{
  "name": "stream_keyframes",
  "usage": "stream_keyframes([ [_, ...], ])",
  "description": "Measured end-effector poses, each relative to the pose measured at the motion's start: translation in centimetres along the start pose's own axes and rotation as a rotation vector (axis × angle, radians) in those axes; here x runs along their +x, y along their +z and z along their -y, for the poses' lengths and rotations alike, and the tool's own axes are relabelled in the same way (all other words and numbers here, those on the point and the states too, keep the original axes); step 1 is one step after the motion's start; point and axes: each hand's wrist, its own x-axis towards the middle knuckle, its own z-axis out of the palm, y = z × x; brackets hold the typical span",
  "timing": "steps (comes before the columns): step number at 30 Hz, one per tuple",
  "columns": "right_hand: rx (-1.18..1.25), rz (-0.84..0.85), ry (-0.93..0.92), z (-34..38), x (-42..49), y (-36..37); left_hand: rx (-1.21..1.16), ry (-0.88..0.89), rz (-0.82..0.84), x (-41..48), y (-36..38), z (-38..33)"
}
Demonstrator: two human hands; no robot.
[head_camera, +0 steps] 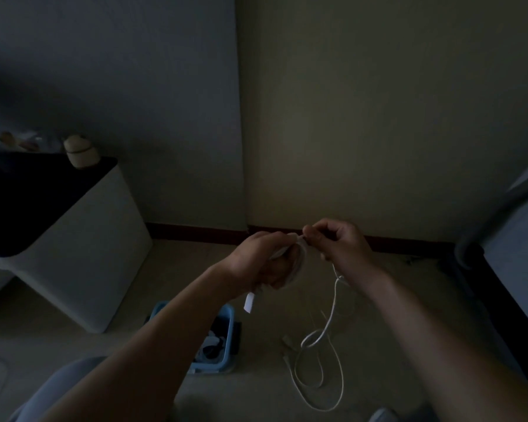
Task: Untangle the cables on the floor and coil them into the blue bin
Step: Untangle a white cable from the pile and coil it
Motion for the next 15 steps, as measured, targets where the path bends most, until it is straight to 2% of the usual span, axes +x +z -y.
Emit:
stream_keyframes([
  [3, 0.042, 0.029, -0.006, 0.1, 0.0, 0.1, -0.060, -0.013, 0.052, -0.2, -0.4, 0.3],
  [7, 0.063, 0.063, 0.037, -0.6, 0.1, 0.4, -0.162, -0.001, 0.030, 0.0, -0.7, 0.7],
  [15, 0.006, 0.157, 0.154, -1.7, -0.1, 1.8, -0.532, 0.116, -0.298, 1.0, -1.8, 0.6],
])
